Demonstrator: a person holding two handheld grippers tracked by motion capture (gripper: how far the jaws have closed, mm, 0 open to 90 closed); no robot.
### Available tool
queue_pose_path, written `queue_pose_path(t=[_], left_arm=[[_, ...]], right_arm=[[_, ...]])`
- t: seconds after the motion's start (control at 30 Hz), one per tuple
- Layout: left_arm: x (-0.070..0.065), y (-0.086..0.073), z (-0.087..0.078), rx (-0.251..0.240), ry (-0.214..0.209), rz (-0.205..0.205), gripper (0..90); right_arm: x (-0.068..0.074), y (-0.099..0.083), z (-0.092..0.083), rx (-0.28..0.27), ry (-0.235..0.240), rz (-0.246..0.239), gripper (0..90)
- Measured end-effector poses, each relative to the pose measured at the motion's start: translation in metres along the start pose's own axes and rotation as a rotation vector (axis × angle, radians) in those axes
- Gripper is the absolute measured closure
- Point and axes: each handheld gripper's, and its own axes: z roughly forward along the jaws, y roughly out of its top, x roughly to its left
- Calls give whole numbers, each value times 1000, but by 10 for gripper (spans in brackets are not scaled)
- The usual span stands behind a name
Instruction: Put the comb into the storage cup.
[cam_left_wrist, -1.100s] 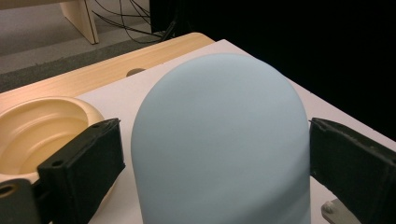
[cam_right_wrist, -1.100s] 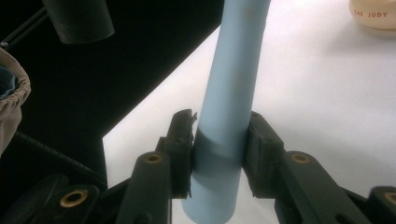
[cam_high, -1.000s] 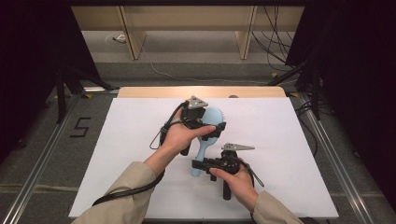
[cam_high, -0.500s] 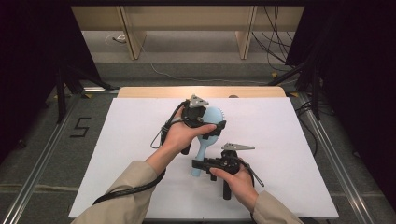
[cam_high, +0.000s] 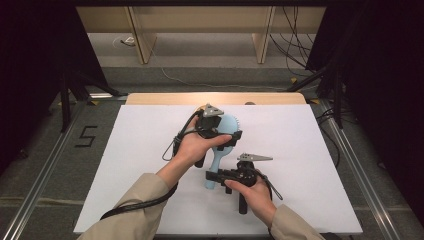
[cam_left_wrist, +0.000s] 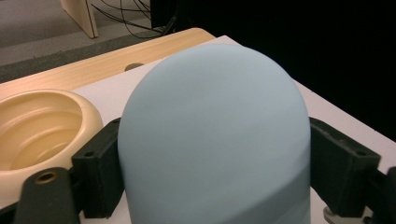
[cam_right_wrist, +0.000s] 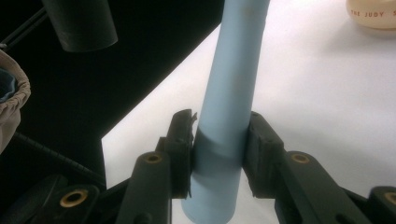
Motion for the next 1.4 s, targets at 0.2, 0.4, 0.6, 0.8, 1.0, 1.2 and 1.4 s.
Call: queue_pose_path(t=[0.2, 0.4, 0.6, 0.8, 1.0, 1.2, 1.4], left_arm=[[0, -1, -1, -14, -14, -7, 189], [-1, -3, -2, -36, -15, -3, 192], [-3, -4, -2, -38, -18, 15, 193], [-4, -5, -5, -64, -32, 29, 194], [-5, -7, -13, -118, -47, 36, 195], [-2, -7, -19, -160, -42, 42, 196], [2, -9, -17, -193, -15, 37, 197]], right_arm=[[0, 0, 0, -1, -10, -9, 670], [0, 0, 0, -2, -21, -22, 670], [-1, -1, 0, 3, -31, -26, 670], [-1, 0, -1, -8, -68, -52, 668], [0, 2, -3, -12, -131, -105, 666], [1, 6, -6, -32, -187, -148, 598], [0, 13, -10, -57, -265, -210, 408]])
